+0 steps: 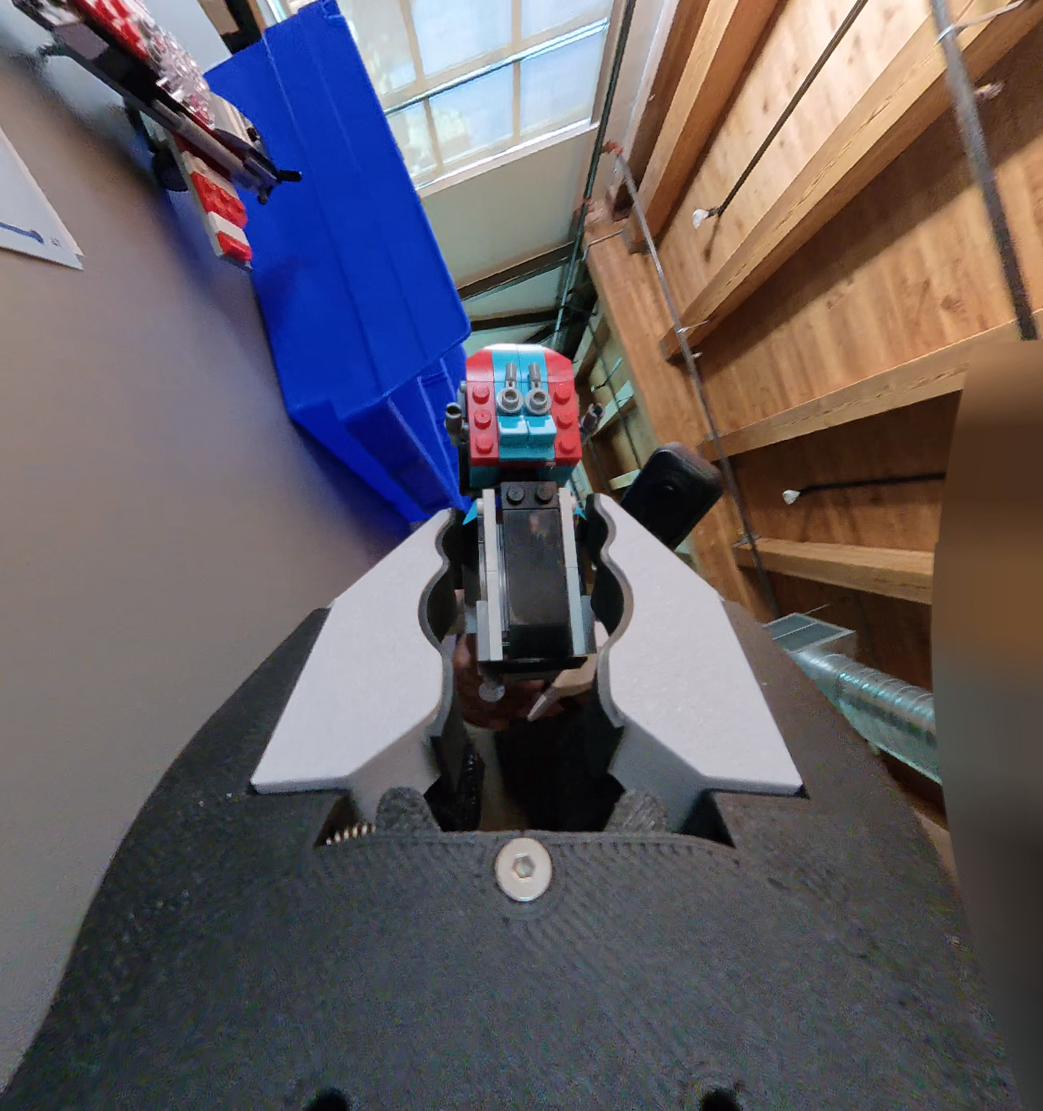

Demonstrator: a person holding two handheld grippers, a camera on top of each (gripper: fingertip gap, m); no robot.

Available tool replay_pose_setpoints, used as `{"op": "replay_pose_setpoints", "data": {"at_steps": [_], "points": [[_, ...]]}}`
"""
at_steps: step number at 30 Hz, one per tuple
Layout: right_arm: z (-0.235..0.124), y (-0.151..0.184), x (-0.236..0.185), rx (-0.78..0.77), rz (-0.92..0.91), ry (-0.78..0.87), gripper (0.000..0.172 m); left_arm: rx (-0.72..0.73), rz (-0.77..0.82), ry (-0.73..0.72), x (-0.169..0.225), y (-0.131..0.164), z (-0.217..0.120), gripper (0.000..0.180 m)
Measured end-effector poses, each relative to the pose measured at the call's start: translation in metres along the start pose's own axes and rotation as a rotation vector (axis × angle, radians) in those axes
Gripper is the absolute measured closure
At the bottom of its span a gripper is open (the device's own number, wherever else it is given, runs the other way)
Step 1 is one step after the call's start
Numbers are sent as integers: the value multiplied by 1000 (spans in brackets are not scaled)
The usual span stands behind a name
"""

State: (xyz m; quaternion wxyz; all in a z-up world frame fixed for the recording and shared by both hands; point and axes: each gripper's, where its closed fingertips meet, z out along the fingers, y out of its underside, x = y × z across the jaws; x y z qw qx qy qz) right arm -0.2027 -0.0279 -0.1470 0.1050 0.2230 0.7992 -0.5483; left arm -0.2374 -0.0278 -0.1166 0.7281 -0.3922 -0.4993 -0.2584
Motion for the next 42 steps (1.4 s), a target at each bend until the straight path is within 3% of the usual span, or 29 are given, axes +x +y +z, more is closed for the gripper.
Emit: {"op": "replay_pose_setpoints", "data": {"at_steps": [6,11,18,27,30,36,42], "points": [[7,-10,-17,72,130,-98,118,36,-10,51,8,0,0,137],[1,-19,-14,136,211,-123,134,29,21,71,12,0,1,136],[-7,-25,-13,163,200,-133,135,-64,69,124,18,3,5,135],[-20,-25,-14,108,42,-103,136,-274,42,144,17,23,8,132],[-24,-25,-15,98,1,-107,136,-285,20,157,18,26,9,133],[-26,-29,-12,126,-111,-49,135,-191,11,136,16,20,9,135],[-29,-42,-8,221,-374,156,126,-22,-4,136,16,3,4,135]]}}
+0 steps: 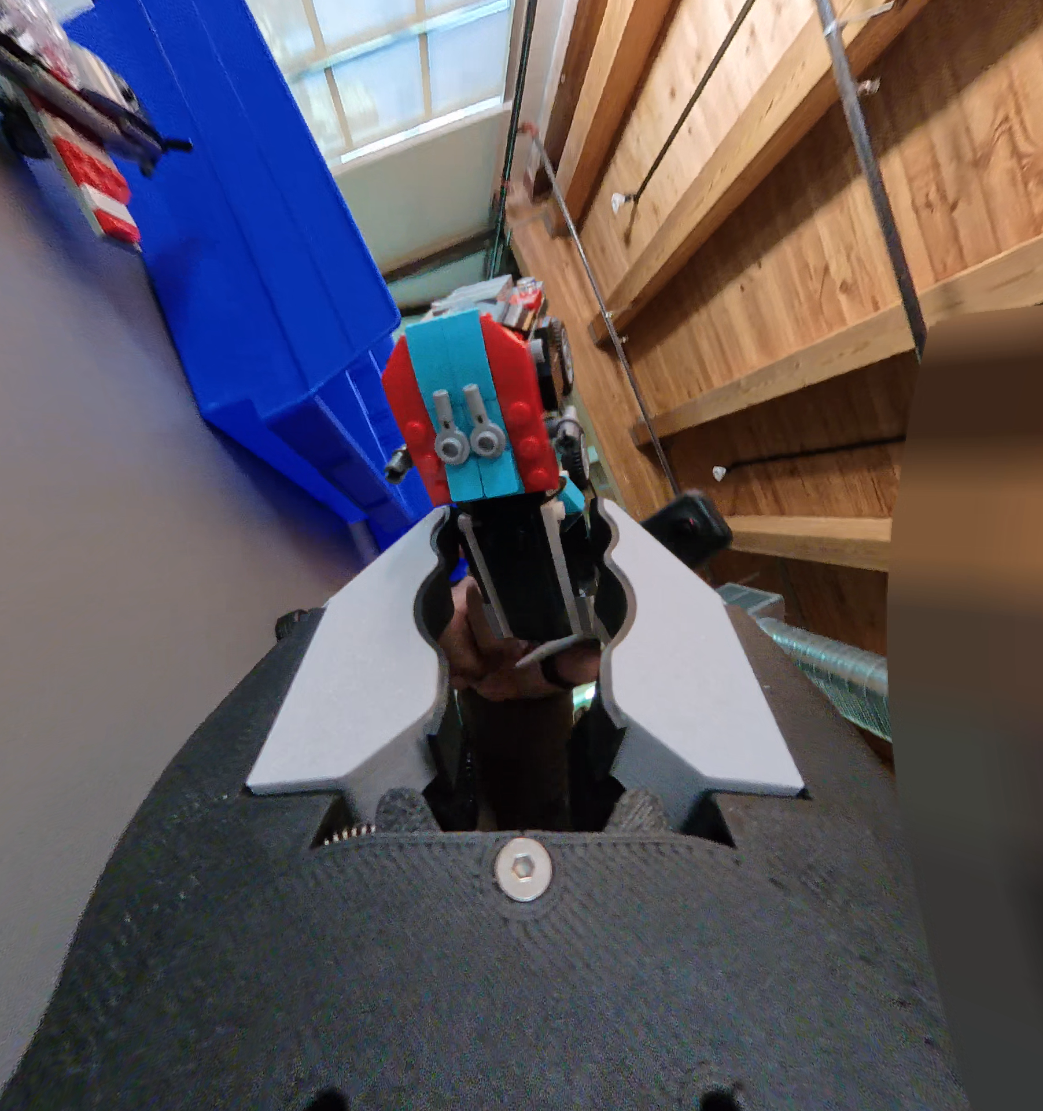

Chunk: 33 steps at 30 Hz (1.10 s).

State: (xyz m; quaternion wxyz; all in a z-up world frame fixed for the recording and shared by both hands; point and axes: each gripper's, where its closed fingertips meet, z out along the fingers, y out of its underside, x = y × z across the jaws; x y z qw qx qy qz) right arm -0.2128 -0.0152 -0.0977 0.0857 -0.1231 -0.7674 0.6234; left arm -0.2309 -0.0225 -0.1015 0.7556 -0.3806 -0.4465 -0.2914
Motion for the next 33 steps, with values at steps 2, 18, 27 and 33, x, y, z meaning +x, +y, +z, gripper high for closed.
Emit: {"op": "replay_pose_setpoints", "data": {"at_steps": [2,18,27,33], "points": [[3,-3,-1,17,-85,60,118,47,6,-11,-1,-4,-3,135],[19,0,-10,4,-505,290,121,152,14,-8,7,9,-2,134],[15,-2,-11,18,-538,272,121,118,33,-5,10,12,0,135],[14,-1,-11,14,-533,246,122,102,32,-8,9,15,0,135]]}}
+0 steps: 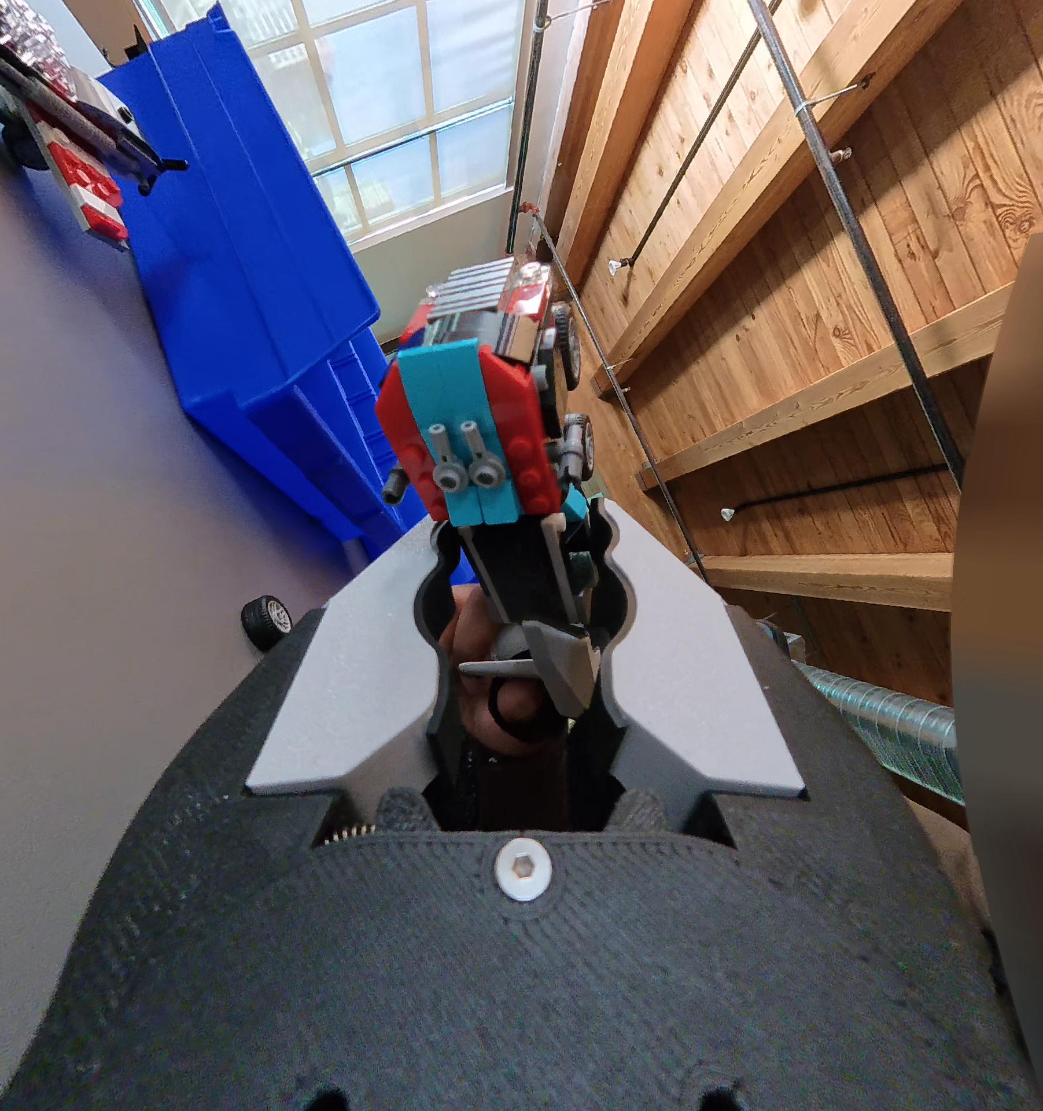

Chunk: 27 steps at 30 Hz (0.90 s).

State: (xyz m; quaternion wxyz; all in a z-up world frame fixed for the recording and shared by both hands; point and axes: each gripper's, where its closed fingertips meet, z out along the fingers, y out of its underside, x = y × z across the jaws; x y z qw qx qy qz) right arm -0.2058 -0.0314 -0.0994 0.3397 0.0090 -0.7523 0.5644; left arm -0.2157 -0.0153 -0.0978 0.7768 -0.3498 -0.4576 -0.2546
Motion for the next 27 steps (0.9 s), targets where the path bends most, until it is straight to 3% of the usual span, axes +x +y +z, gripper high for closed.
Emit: {"op": "replay_pose_setpoints", "data": {"at_steps": [13,23,27], "points": [[-6,-8,3,70,27,-38,120,-73,23,47,9,3,4,133],[-11,-8,6,111,48,-63,120,-118,-167,151,10,8,7,133],[-10,-8,4,104,50,-69,120,-101,-98,139,10,6,5,135]]}}
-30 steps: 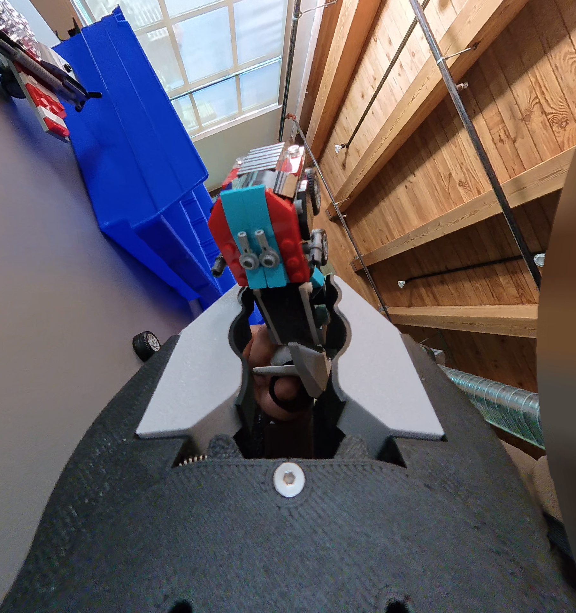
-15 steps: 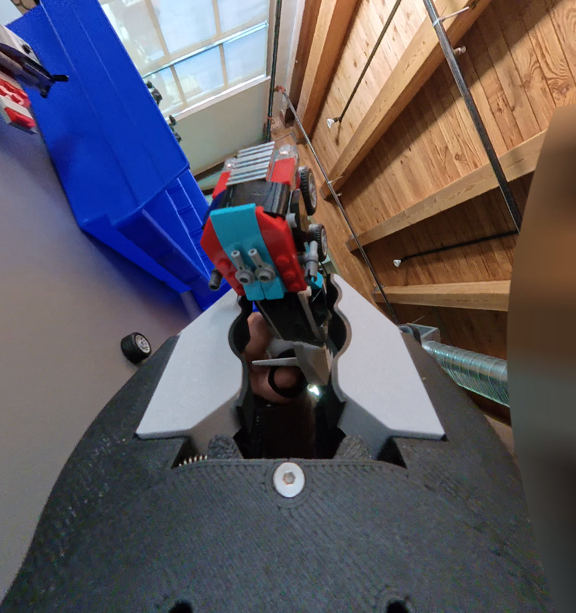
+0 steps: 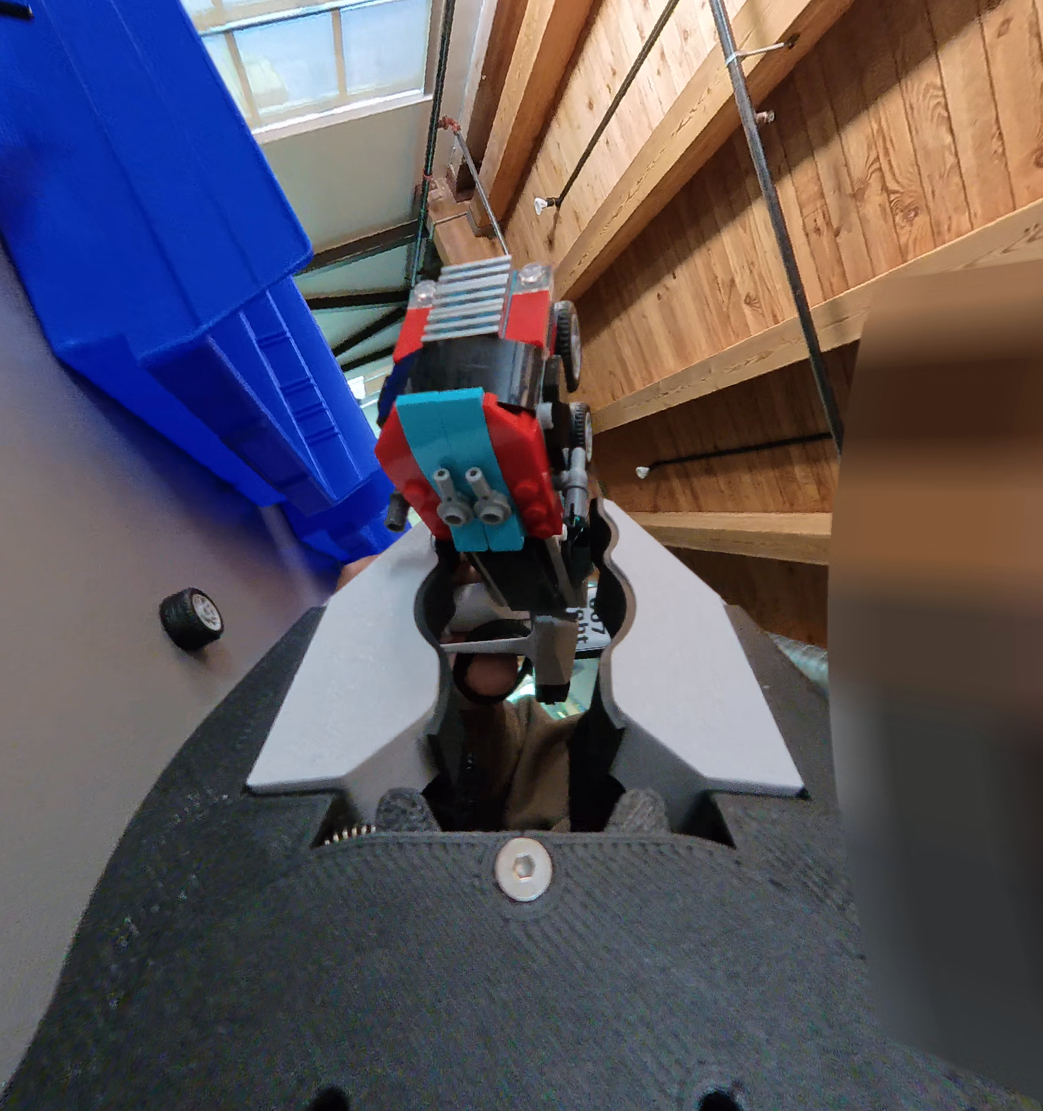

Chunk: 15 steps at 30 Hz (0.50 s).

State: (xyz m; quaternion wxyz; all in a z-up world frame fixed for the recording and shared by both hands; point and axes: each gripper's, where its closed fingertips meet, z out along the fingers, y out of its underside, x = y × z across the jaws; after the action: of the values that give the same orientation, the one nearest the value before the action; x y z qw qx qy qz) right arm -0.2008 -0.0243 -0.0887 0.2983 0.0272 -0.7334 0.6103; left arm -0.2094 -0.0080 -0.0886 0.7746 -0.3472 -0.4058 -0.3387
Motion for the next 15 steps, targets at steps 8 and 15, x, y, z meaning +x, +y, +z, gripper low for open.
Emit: {"op": "replay_pose_setpoints", "data": {"at_steps": [8,15], "points": [[-17,36,13,-168,207,-179,119,60,144,-228,-19,-29,-16,135],[-26,93,1,-437,335,-296,136,-24,120,-479,-53,-19,-28,135]]}}
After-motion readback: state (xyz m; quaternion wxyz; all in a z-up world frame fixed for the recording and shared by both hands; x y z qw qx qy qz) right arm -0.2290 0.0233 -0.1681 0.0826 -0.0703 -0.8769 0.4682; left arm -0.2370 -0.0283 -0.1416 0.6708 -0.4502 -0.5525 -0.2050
